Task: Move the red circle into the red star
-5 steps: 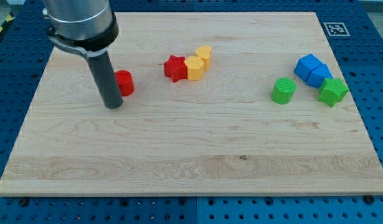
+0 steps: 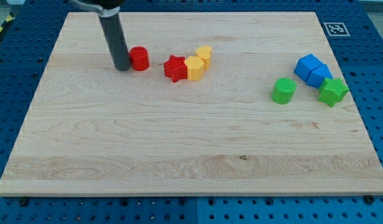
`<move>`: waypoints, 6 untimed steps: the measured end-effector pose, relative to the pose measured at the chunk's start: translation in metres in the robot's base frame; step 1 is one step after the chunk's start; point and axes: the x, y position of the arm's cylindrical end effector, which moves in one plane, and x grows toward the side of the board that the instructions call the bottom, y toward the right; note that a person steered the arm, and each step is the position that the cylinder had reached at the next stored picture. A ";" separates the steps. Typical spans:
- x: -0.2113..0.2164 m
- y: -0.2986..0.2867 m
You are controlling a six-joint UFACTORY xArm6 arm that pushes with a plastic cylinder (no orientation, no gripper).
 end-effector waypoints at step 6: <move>-0.019 0.064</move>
